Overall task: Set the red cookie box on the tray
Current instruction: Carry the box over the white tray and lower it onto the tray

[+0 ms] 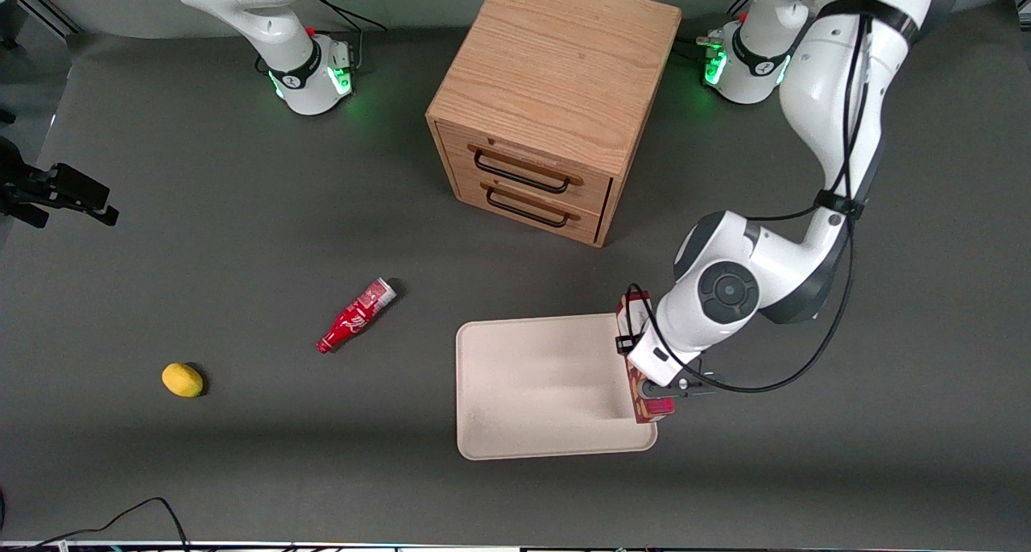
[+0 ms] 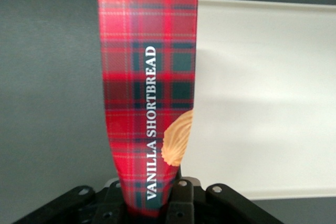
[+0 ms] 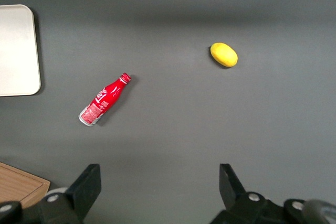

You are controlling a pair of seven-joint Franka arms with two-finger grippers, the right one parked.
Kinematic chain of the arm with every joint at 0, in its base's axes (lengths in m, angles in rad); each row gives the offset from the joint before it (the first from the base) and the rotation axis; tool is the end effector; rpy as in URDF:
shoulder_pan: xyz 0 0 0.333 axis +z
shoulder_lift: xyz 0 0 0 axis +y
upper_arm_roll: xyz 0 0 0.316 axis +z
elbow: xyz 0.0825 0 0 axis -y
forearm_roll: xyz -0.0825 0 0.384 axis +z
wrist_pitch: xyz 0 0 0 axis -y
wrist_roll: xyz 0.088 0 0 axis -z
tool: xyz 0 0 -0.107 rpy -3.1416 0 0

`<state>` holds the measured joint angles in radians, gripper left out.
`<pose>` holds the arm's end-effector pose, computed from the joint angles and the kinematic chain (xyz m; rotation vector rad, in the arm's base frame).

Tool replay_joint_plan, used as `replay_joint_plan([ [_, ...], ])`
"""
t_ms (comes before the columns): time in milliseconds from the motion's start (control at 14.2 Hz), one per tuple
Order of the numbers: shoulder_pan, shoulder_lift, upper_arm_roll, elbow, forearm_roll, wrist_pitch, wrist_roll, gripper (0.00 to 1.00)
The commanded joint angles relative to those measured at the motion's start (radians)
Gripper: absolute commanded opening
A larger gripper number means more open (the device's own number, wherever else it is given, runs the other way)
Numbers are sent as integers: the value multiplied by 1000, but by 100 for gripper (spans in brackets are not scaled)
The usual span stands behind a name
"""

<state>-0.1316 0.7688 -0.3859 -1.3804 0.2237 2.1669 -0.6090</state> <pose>0.6739 -0.3019 0.2848 3.0381 0.1236 0.0374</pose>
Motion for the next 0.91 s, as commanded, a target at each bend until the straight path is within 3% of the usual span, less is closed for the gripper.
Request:
replay_joint_plan([
  [0,-19,20,15,8,42,46,-28,0],
  [281,-20,52,15,6,94,77,-29,0],
  [633,-33,72,30,8,100,99,-29,3],
  [773,-33,72,30,6,117,99,-31,70],
  [844,-33,72,30,6,117,99,-32,96],
])
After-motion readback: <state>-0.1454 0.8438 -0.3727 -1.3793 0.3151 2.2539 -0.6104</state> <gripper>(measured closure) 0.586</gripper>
